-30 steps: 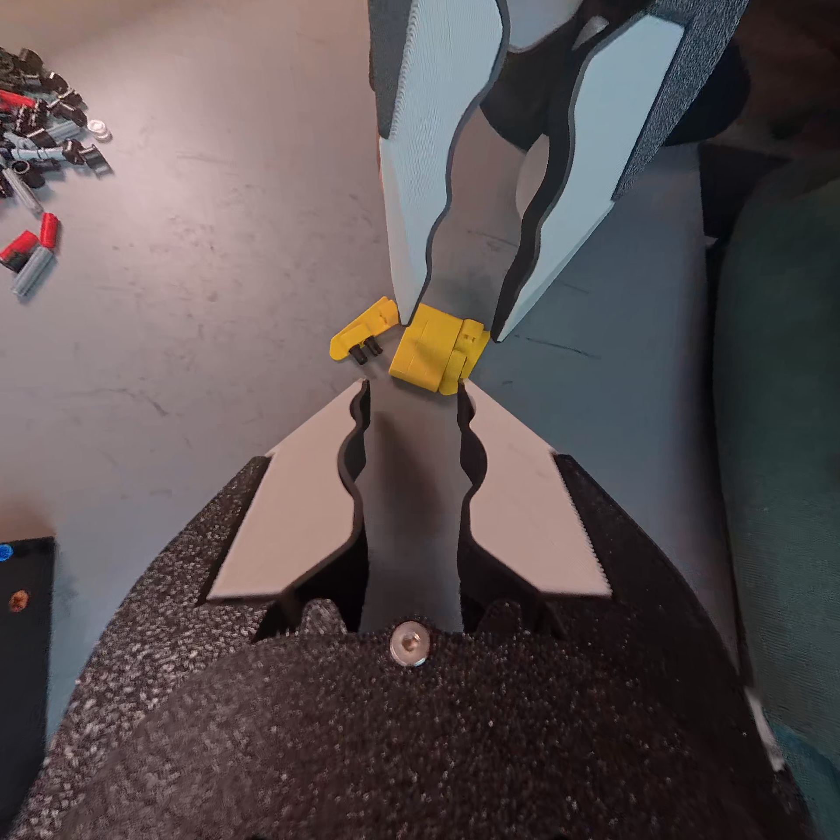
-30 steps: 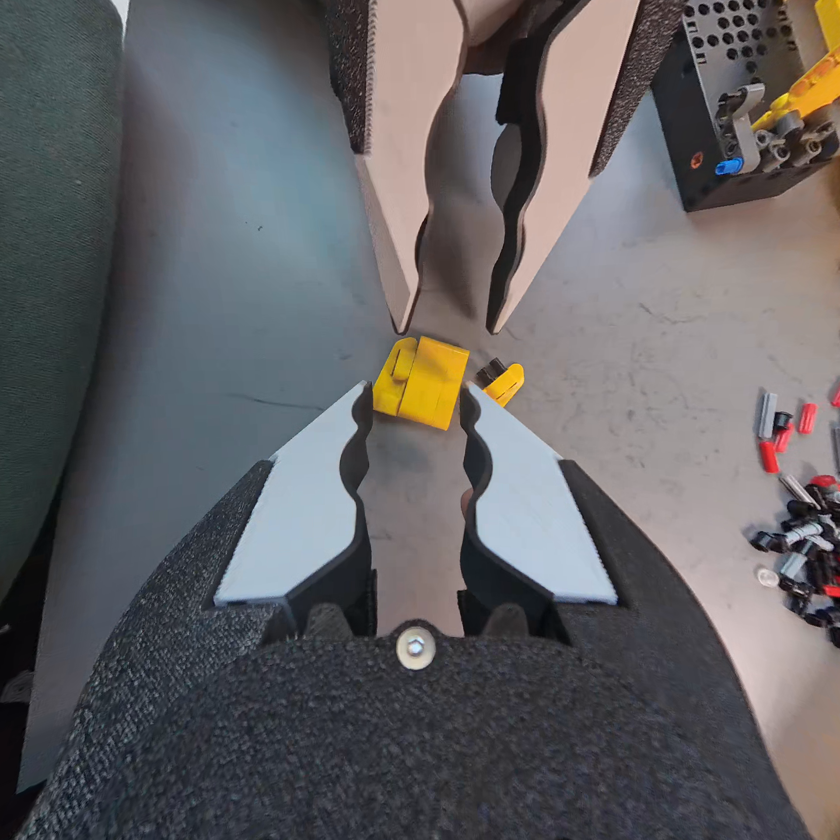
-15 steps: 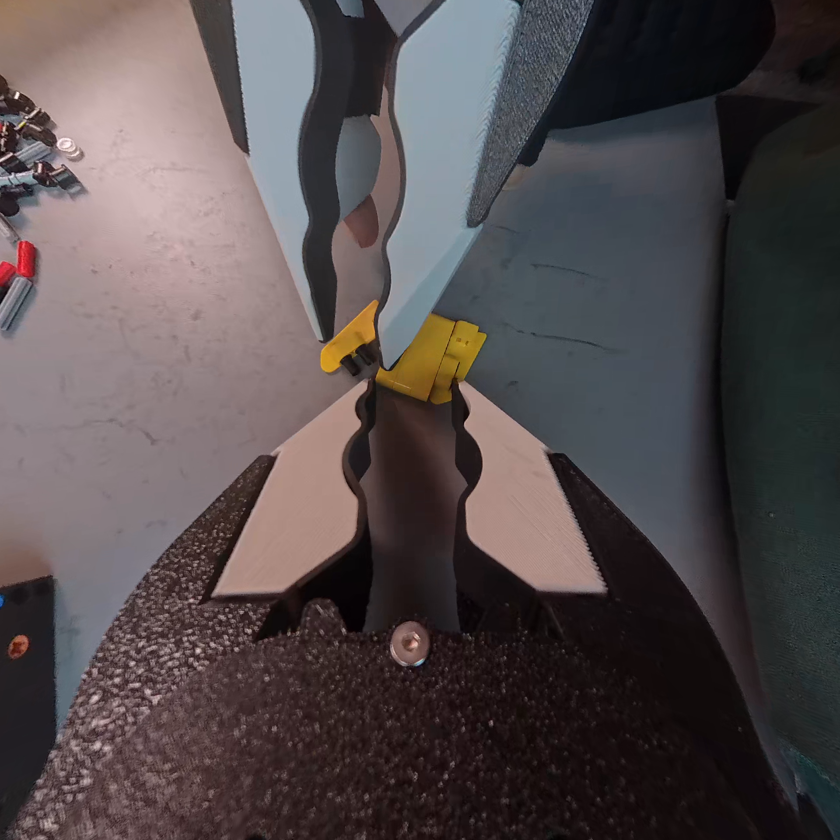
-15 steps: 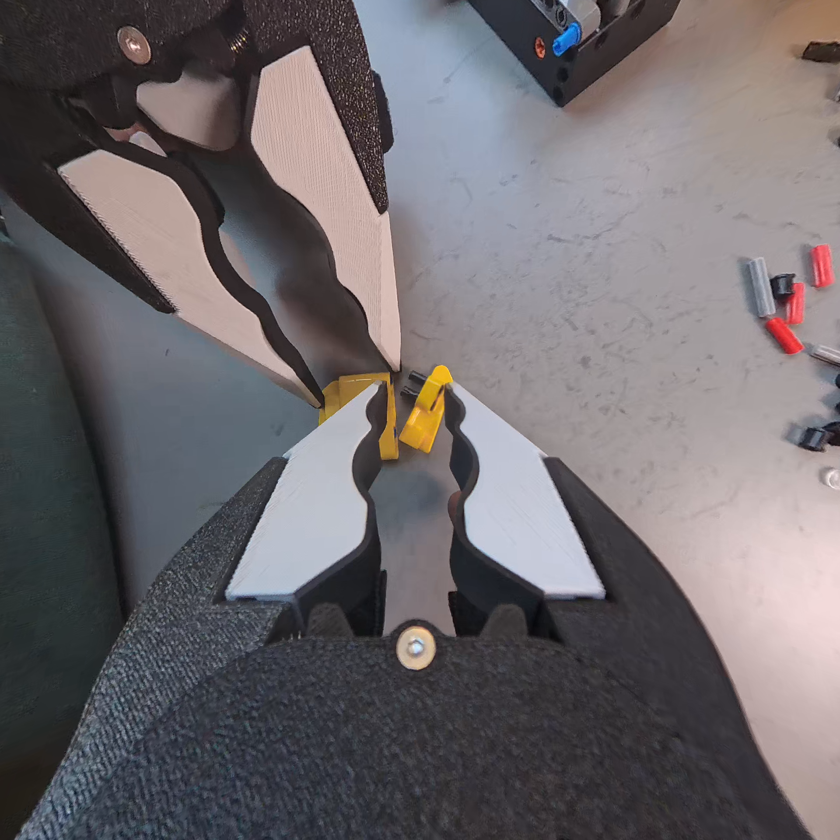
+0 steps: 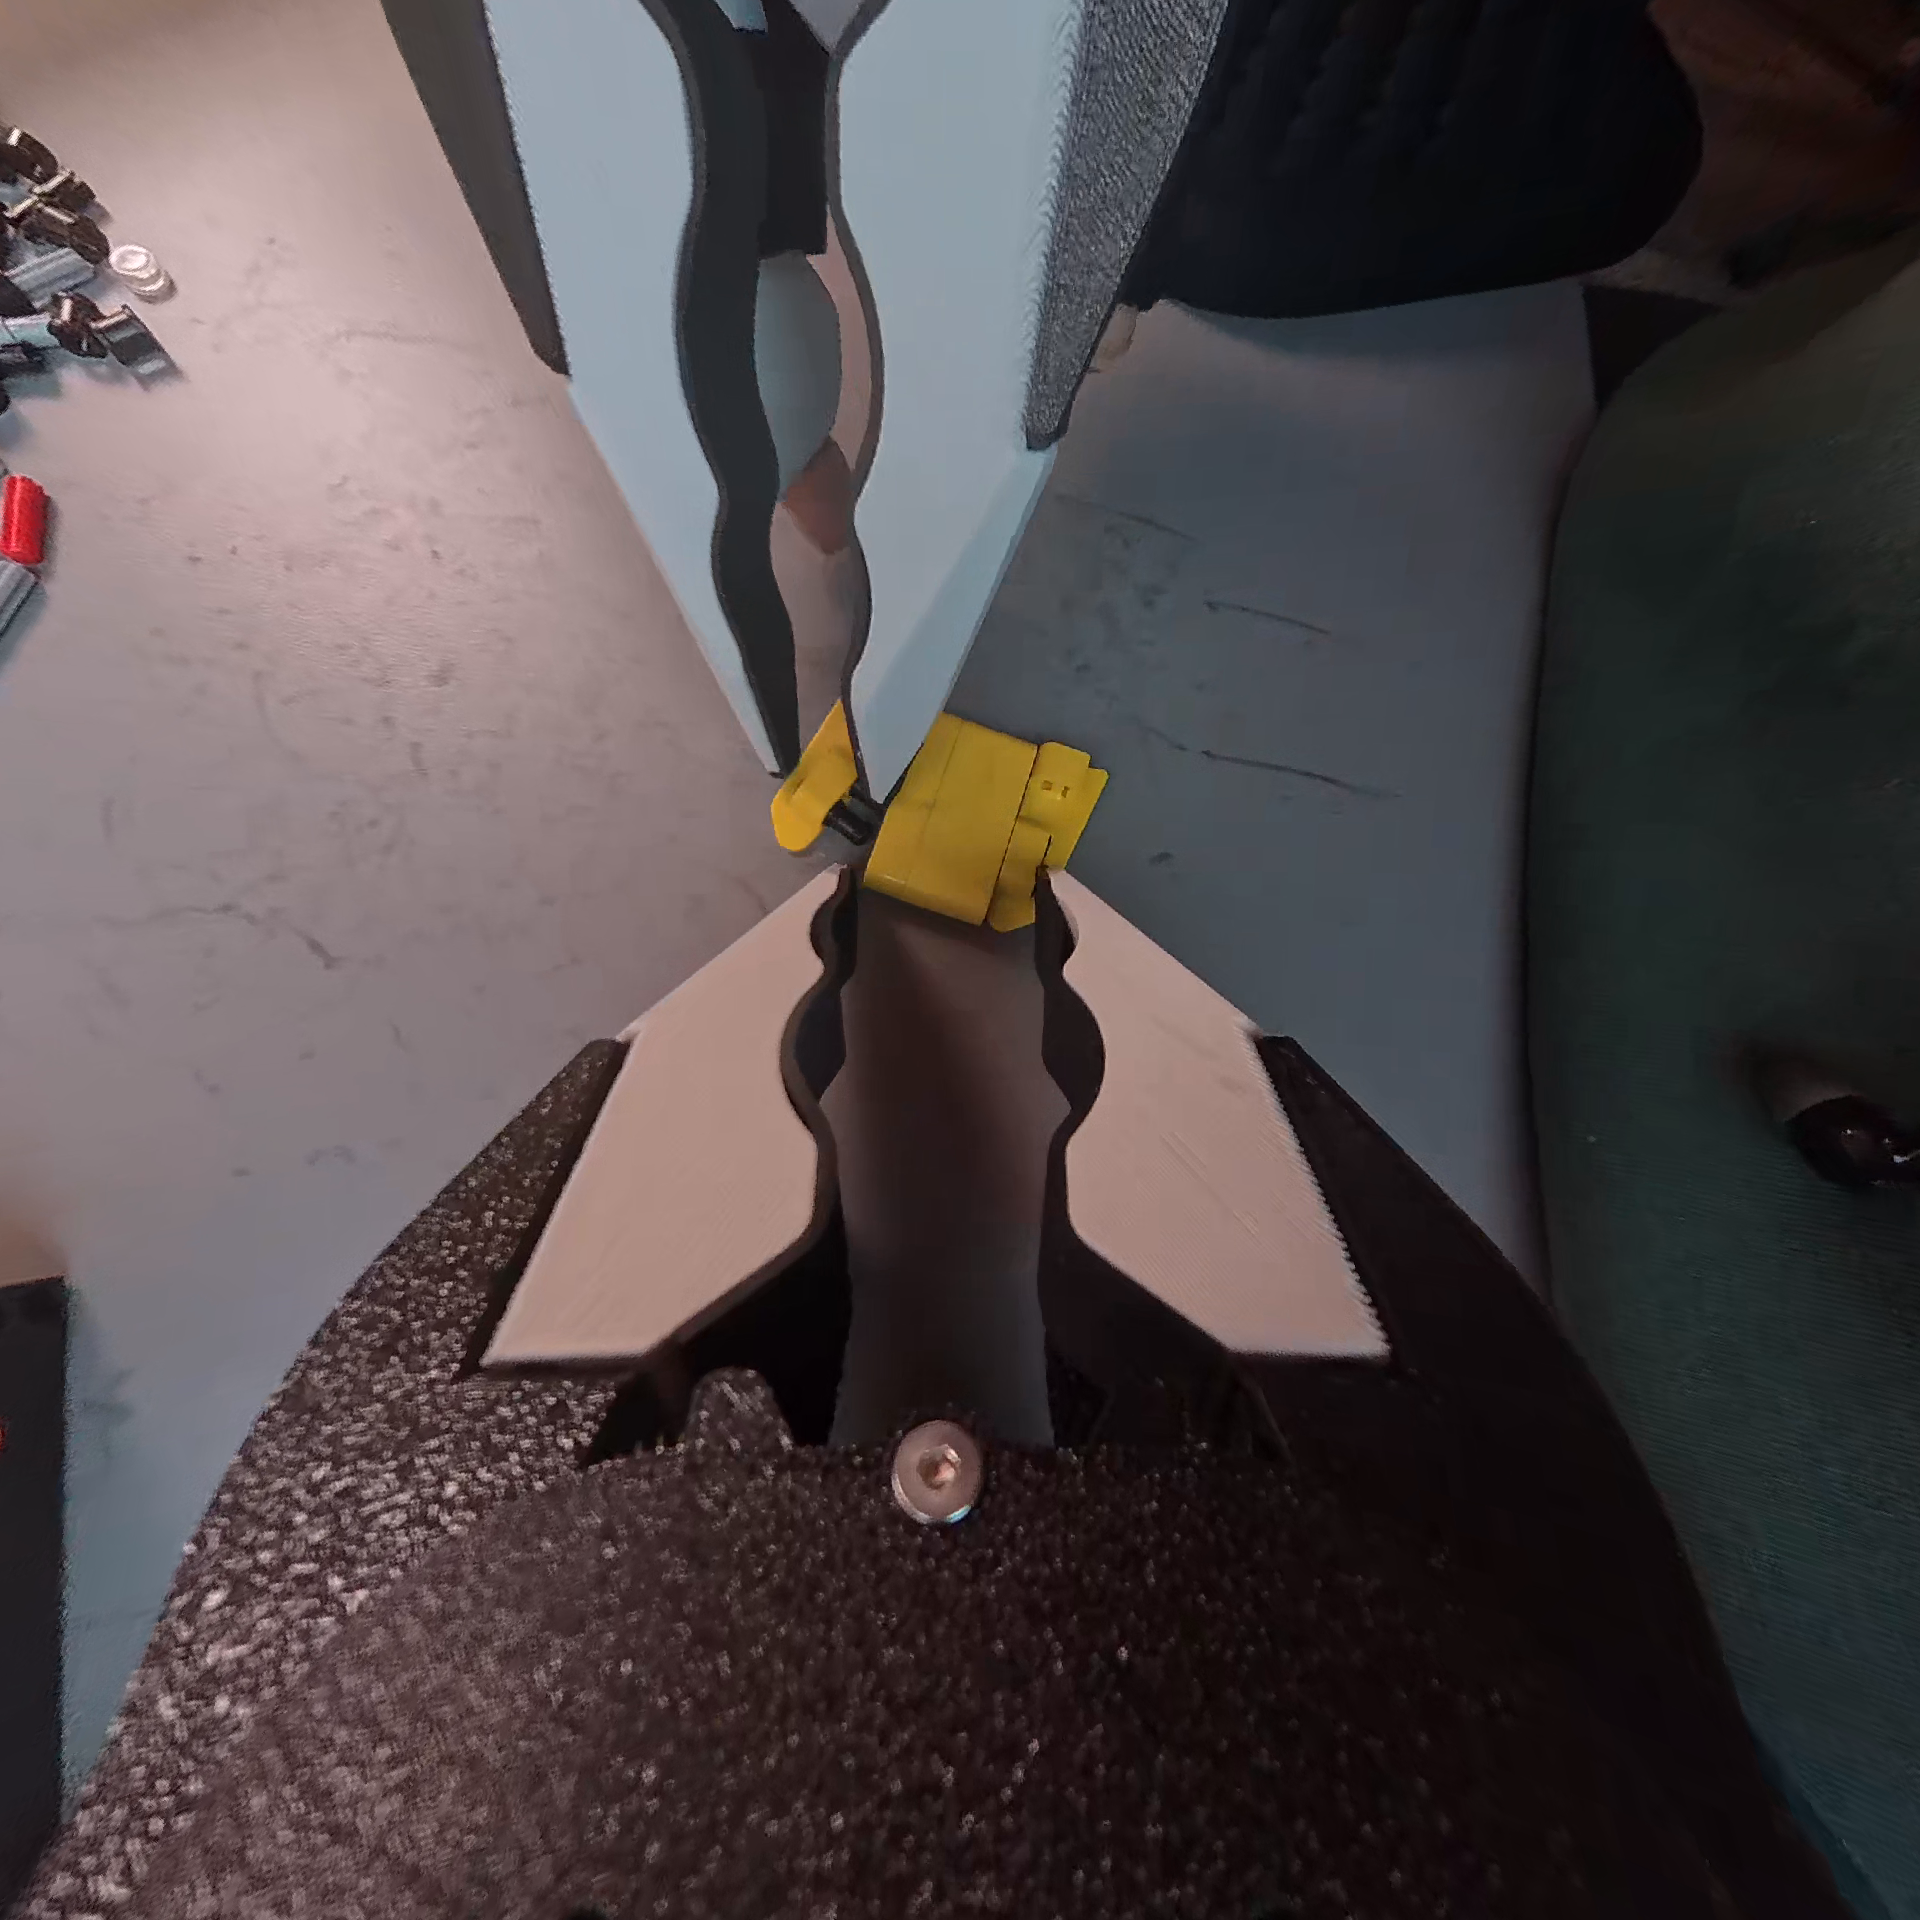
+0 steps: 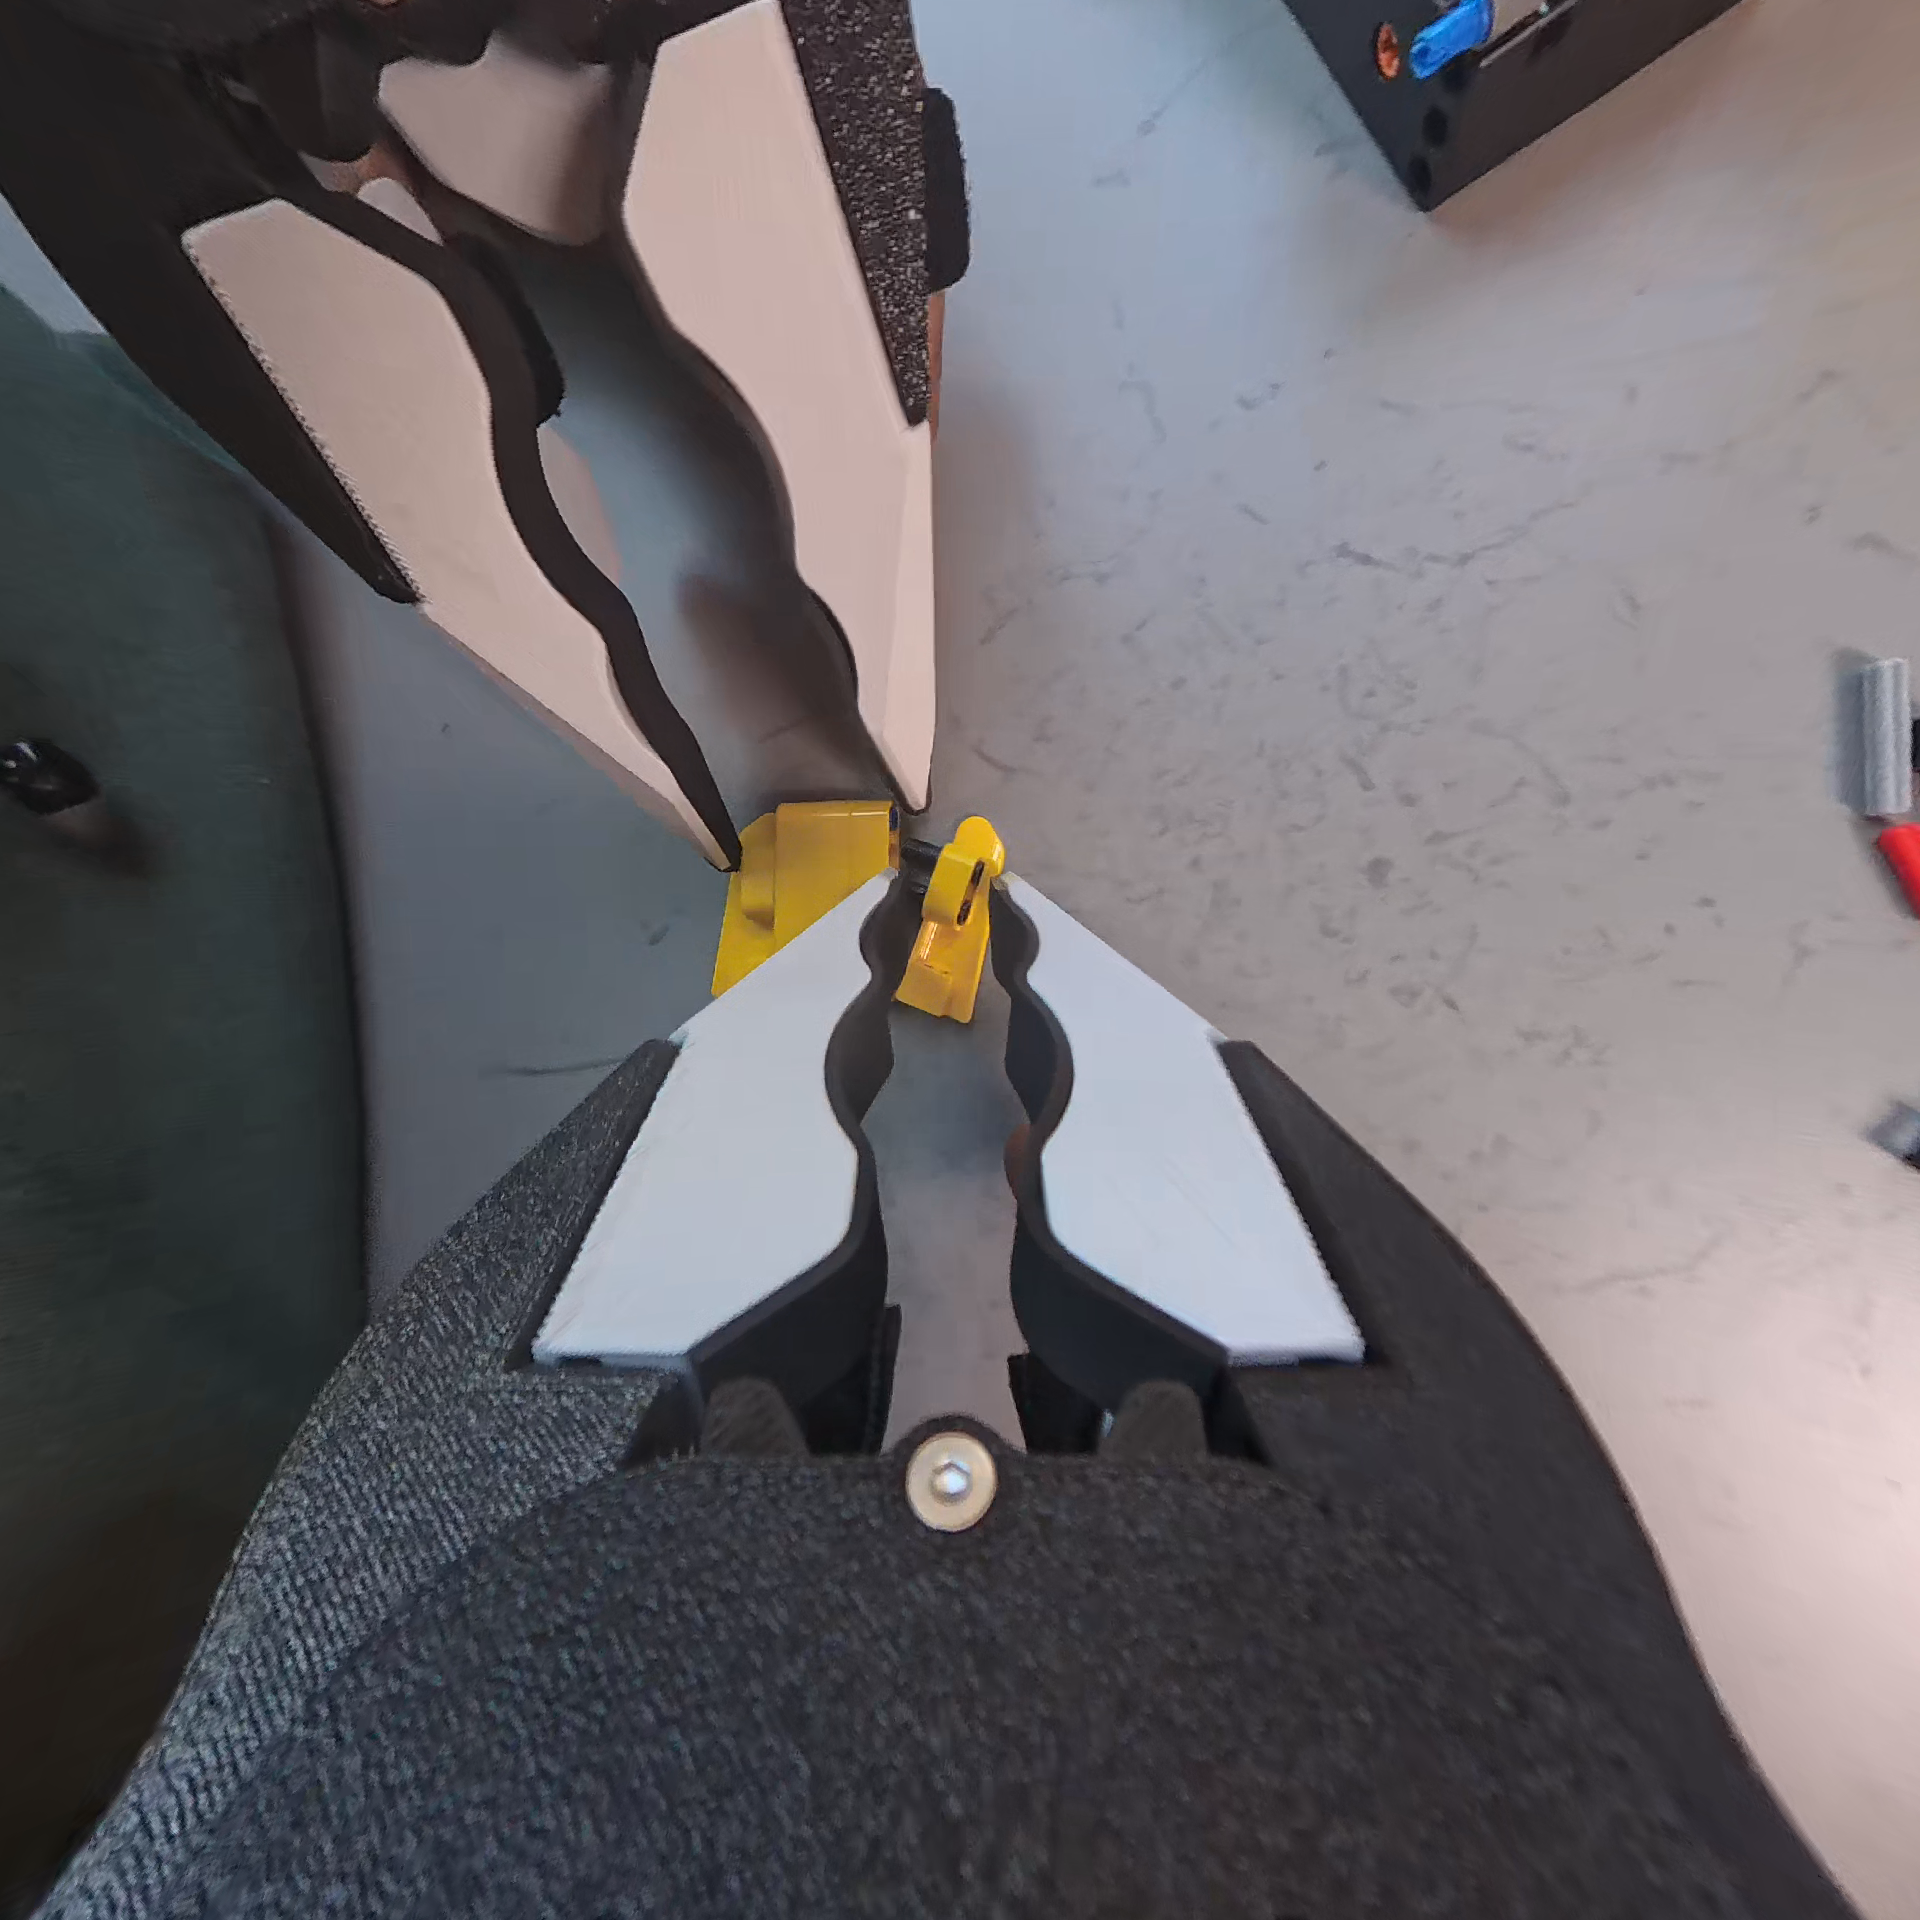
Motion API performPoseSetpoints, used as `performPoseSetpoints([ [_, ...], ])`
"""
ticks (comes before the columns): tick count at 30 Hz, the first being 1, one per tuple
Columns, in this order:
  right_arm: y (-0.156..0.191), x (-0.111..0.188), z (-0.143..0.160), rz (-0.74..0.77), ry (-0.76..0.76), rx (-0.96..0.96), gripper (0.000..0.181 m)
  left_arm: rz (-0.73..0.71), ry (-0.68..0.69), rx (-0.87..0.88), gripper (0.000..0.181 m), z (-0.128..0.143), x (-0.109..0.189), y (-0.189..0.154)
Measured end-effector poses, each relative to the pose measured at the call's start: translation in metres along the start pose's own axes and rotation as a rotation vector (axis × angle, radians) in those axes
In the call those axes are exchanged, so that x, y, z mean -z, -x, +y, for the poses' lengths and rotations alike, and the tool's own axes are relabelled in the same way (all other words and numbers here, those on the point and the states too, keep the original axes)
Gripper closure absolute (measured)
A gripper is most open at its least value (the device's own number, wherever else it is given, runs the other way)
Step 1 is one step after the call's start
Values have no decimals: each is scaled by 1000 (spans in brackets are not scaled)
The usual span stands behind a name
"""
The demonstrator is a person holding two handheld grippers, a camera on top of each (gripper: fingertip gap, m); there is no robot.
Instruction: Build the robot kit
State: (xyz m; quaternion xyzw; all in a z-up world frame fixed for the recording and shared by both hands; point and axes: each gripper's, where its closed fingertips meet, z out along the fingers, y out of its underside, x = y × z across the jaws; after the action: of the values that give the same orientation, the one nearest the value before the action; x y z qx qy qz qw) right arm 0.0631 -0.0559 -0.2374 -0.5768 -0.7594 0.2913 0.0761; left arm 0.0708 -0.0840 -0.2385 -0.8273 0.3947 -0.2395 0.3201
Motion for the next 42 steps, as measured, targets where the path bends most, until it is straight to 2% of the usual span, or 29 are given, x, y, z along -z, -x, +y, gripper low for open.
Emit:
performPoseSetpoints([
  [5, 6, 2, 5, -67, 33, 191, 169, 31, -5, 27, 147, 1, 3, -1],
  [15, 11, -2, 1, -146, 23, 137, 171, 35, -15, -17, 142, -1, 1, -3],
  [21, 10, -2, 1, -162, -36, 84, 173, 55, -14, -25, 153, 0, 0, -7],
  [26, 8, 0, 0, -160, -75, 64, 170, 52, -10, -12, 154, 1, 0, -5],
  [32, 6, 7, 4, -152, -93, 79, 169, 39, -6, -25, 157, 2, 0, -4],
  [42, 7, 1, 4, -137, -63, 129, 170, 30, -6, -34, 157, 1, 0, -5],
])
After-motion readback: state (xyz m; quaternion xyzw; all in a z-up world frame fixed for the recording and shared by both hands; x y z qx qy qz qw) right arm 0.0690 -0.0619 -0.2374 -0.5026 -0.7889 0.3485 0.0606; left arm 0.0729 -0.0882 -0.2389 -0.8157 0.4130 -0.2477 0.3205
